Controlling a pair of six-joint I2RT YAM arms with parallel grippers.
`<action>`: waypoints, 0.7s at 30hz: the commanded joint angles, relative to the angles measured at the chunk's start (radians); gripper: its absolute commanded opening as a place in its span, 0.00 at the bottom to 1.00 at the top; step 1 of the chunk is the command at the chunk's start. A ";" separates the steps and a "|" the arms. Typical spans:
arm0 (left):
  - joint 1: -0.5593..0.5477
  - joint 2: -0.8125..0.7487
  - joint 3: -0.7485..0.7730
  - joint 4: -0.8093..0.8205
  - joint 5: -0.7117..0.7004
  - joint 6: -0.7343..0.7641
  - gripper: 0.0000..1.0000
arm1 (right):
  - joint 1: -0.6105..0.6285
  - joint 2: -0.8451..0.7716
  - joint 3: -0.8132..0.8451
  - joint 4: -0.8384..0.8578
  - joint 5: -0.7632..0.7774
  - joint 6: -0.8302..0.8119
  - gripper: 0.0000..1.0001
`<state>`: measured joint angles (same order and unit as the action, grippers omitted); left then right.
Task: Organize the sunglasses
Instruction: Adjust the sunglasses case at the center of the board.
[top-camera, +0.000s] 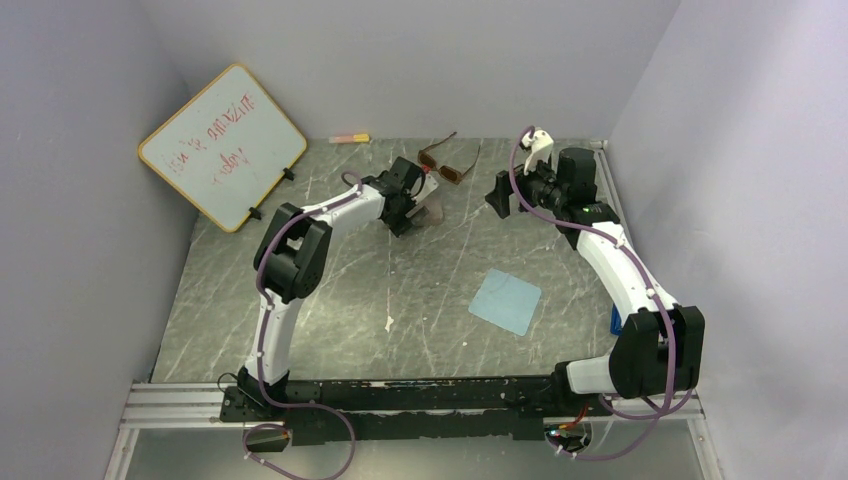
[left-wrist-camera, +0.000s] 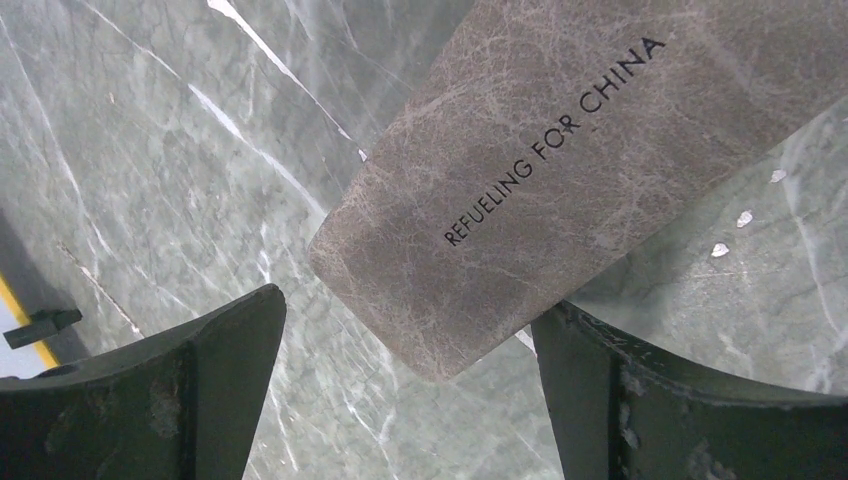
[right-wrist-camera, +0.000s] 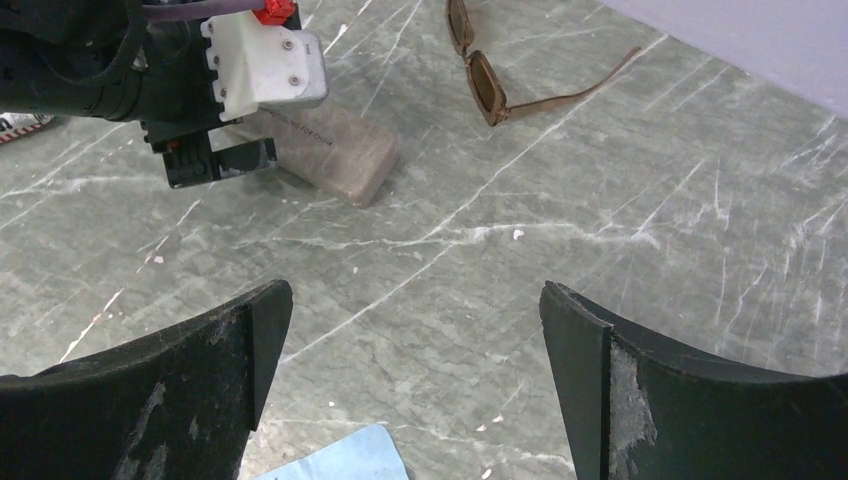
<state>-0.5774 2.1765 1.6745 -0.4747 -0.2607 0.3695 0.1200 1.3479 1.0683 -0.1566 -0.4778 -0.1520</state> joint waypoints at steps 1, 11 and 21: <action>-0.004 -0.002 0.038 0.015 -0.005 -0.031 0.97 | -0.007 -0.010 -0.005 0.052 -0.017 0.012 1.00; -0.004 -0.062 0.017 -0.040 0.044 -0.055 0.97 | -0.012 -0.014 -0.010 0.052 -0.022 0.011 1.00; -0.002 -0.389 -0.188 -0.092 0.172 -0.063 0.97 | -0.014 -0.006 -0.013 0.052 -0.065 0.012 1.00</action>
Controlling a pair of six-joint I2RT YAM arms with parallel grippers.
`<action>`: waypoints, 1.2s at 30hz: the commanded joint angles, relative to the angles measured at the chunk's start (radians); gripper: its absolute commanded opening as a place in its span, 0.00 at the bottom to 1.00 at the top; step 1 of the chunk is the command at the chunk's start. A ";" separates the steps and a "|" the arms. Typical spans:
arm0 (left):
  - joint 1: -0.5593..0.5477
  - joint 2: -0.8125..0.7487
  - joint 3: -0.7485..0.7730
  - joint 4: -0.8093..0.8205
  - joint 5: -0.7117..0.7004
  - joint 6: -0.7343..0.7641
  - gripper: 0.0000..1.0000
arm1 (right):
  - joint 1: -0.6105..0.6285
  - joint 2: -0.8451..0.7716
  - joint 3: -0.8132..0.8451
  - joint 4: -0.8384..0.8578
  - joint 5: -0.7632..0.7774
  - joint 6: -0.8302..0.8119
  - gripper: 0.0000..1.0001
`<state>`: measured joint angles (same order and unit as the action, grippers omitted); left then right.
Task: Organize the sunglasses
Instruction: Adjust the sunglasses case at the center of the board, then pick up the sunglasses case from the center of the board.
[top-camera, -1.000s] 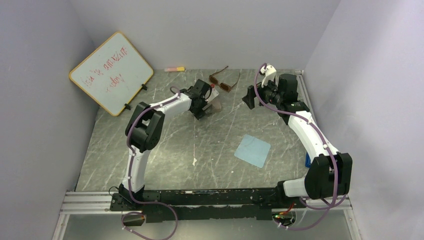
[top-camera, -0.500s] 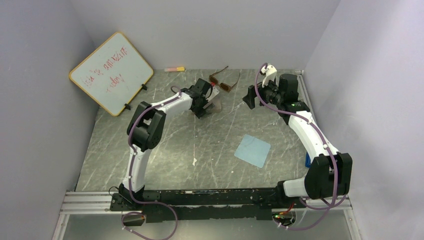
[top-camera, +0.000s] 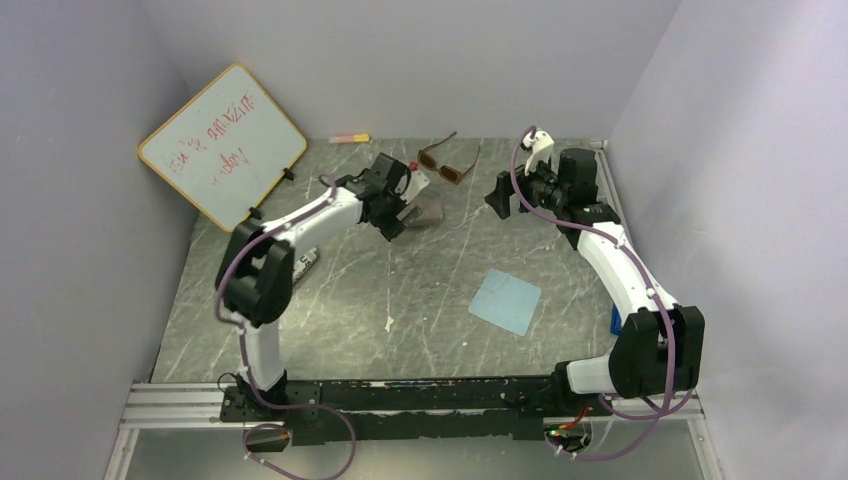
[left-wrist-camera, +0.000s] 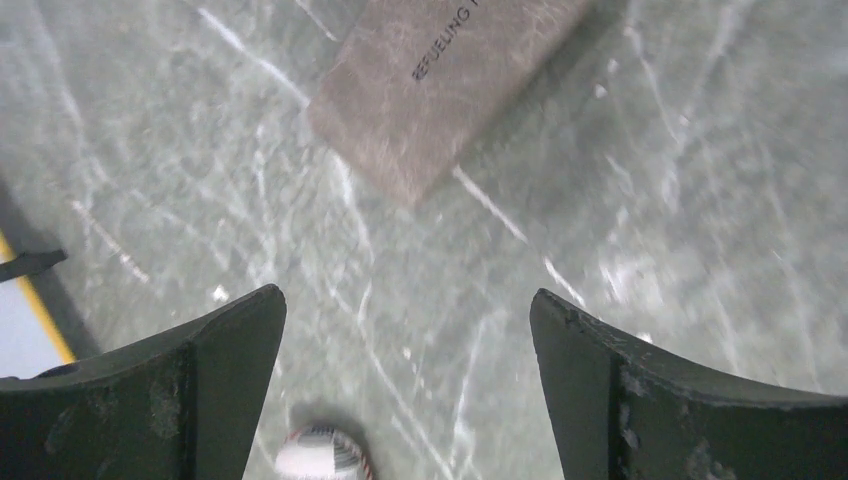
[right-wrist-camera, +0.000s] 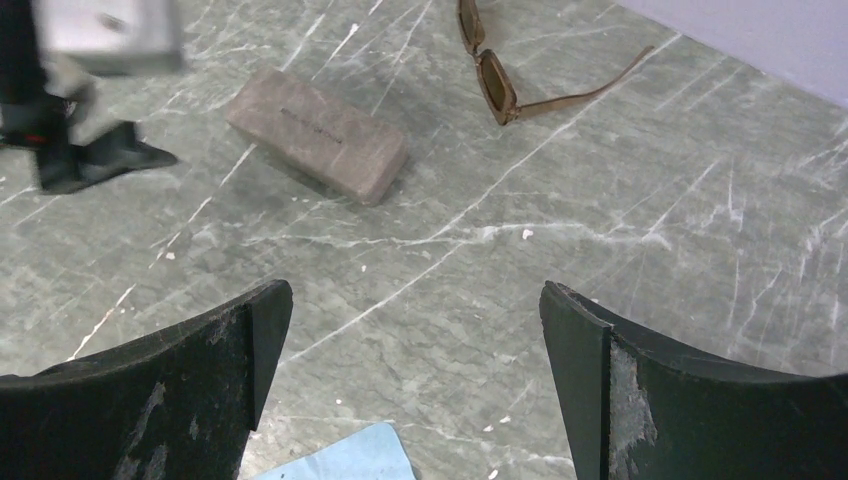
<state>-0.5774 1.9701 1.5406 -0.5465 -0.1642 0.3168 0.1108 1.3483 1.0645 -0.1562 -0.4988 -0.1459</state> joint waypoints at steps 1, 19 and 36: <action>-0.001 -0.217 -0.081 -0.026 0.075 -0.002 0.97 | -0.005 -0.006 -0.010 0.052 -0.055 0.004 1.00; 0.500 -0.484 -0.358 -0.265 0.255 0.178 0.97 | -0.005 0.006 -0.024 0.065 -0.127 0.014 1.00; 0.576 -0.428 -0.517 -0.158 0.283 0.205 0.97 | -0.005 0.011 -0.028 0.070 -0.132 0.015 1.00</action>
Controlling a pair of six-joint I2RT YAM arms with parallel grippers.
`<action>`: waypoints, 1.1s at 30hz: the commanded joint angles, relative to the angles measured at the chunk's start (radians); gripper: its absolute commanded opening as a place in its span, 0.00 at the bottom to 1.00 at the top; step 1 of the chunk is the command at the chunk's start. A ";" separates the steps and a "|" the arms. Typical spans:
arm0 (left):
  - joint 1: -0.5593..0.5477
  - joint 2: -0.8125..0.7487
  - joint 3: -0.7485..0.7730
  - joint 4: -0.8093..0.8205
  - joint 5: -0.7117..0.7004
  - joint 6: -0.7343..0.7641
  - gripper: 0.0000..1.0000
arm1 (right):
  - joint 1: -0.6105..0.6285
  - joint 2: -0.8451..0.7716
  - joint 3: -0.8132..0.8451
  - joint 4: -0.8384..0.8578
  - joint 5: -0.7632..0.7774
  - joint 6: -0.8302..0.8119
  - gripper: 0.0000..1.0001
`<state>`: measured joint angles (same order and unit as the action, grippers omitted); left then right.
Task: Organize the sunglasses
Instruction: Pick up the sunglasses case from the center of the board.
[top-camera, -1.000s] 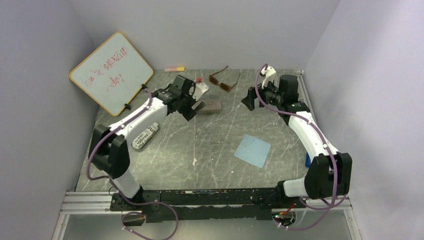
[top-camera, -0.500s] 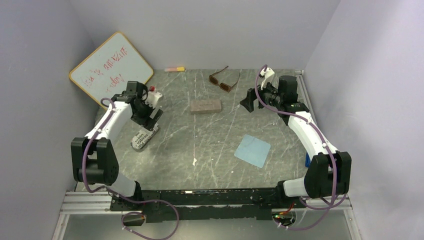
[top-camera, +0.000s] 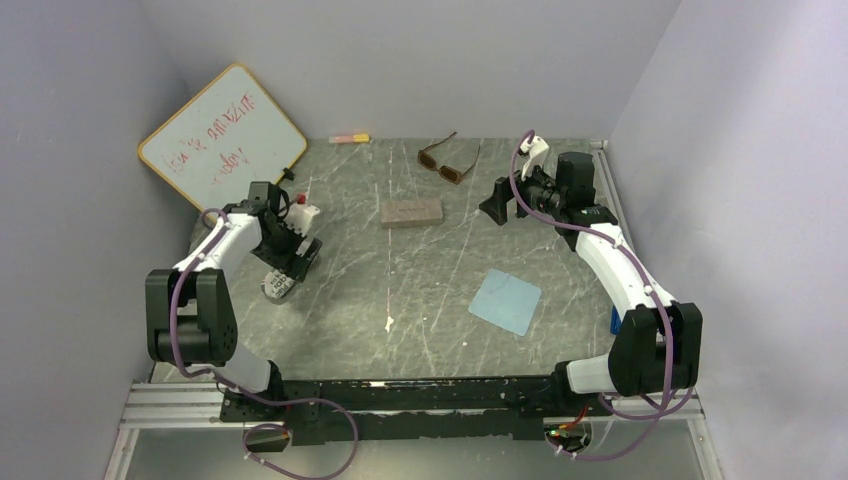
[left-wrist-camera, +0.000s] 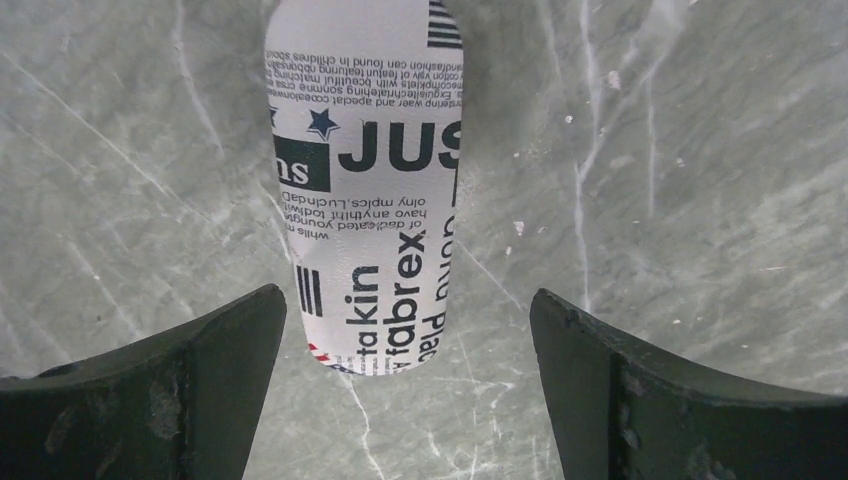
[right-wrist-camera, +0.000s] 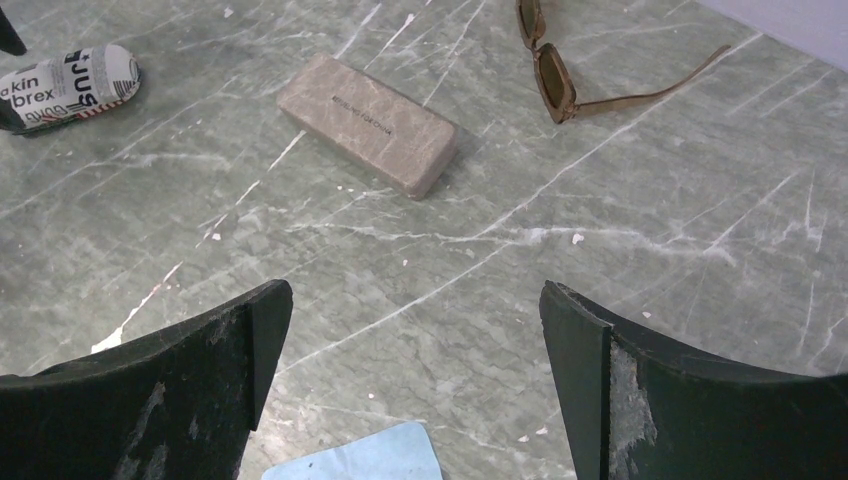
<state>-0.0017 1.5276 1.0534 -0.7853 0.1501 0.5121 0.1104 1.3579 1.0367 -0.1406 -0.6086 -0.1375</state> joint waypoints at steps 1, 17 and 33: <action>0.000 0.017 -0.037 0.093 -0.038 0.009 0.97 | -0.005 0.003 0.000 0.055 -0.023 0.007 1.00; 0.000 0.043 -0.089 0.182 -0.094 0.019 0.81 | -0.005 0.004 -0.002 0.056 -0.028 0.016 0.99; 0.000 0.056 -0.085 0.173 -0.056 0.017 0.57 | -0.005 0.001 -0.003 0.058 -0.030 0.018 0.99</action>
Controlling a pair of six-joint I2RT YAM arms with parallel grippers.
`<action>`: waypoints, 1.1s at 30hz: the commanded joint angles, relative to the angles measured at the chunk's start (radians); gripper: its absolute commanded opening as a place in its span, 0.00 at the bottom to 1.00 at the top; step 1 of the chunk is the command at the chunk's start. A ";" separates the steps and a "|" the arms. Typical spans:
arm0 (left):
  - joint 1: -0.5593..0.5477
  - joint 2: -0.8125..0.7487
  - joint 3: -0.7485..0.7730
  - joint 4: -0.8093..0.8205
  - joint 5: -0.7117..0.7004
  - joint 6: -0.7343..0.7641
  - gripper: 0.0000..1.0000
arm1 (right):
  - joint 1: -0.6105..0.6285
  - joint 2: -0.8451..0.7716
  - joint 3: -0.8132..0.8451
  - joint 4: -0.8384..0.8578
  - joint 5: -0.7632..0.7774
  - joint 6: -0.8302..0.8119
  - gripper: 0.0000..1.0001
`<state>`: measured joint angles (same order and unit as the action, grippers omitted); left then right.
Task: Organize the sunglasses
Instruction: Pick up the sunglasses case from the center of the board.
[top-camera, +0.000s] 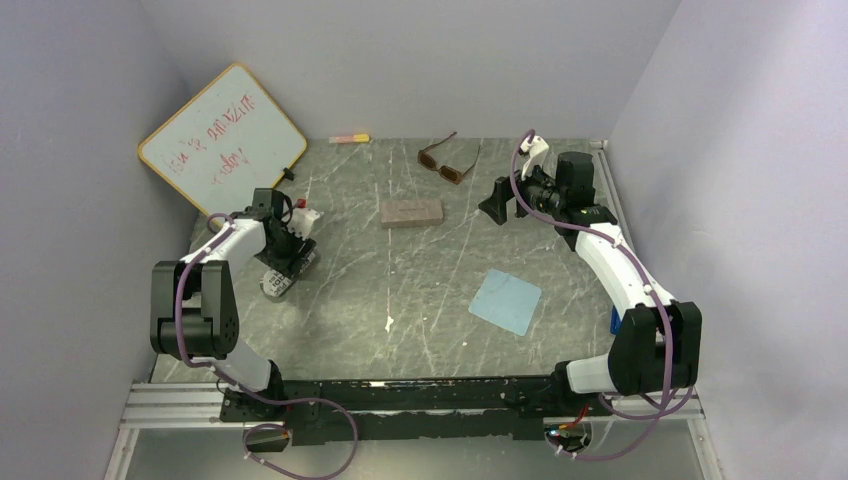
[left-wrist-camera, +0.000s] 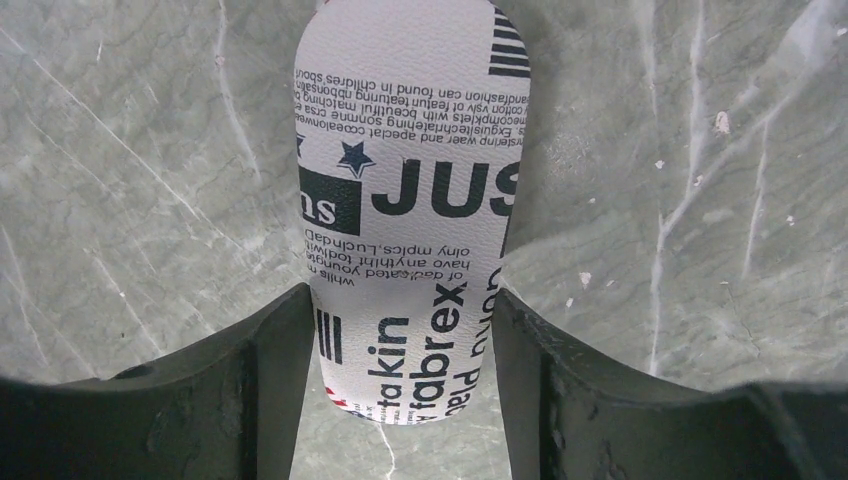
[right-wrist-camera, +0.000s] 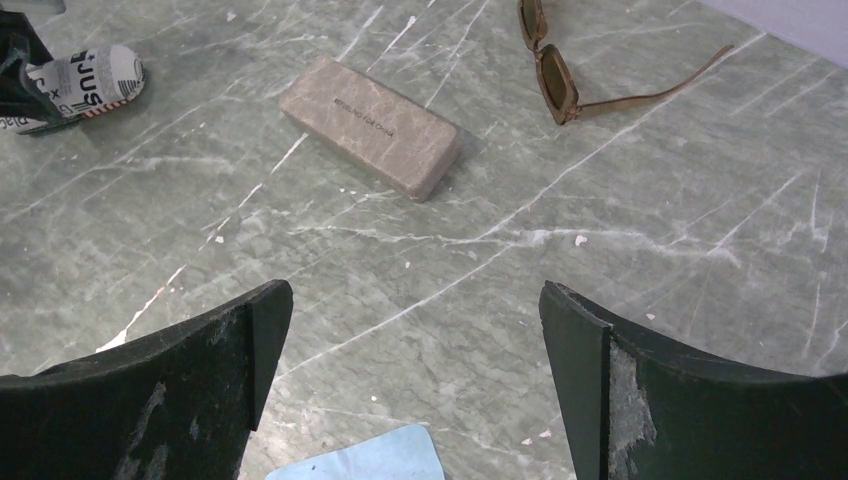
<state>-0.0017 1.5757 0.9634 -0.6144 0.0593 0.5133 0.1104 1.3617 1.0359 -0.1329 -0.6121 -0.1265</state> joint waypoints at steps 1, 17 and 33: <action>0.000 0.005 0.012 -0.007 0.053 0.017 0.56 | -0.004 -0.001 -0.002 0.049 -0.029 0.007 0.99; -0.035 -0.012 0.317 -0.152 0.710 0.034 0.43 | 0.058 0.018 0.054 0.010 -0.387 -0.032 1.00; -0.330 -0.021 0.504 -0.133 0.961 -0.022 0.44 | 0.346 0.237 0.232 0.112 -0.494 0.078 1.00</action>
<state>-0.2871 1.5993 1.4502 -0.7837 0.9180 0.5190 0.4427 1.5711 1.2297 -0.1314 -1.0260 -0.1215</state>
